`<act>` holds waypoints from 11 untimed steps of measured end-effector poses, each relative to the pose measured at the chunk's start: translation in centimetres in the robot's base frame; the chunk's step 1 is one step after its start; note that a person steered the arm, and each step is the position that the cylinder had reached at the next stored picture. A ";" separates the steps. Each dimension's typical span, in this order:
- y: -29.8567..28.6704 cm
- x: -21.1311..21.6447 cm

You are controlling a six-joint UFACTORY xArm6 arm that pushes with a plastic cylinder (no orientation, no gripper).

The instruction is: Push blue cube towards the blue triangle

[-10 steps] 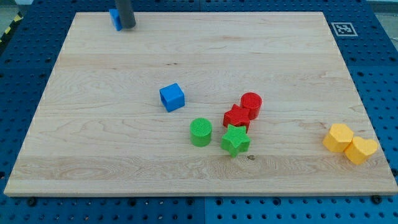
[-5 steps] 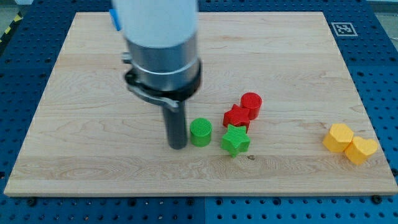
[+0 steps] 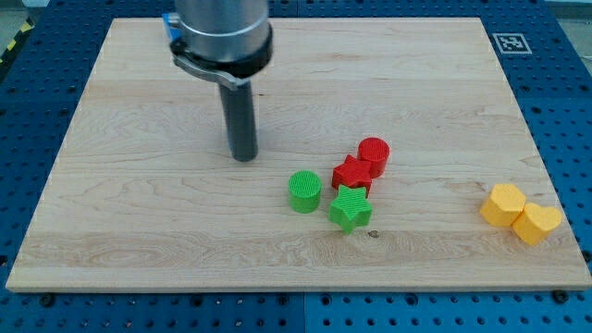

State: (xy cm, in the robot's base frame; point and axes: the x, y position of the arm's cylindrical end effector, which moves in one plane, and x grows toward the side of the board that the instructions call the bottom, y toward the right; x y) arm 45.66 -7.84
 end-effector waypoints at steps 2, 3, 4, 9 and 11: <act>-0.8 -3.5; -0.8 -5.3; -0.8 -8.6; 6.7 -15.5; 3.9 -18.2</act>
State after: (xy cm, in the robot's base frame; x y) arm 27.47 -3.97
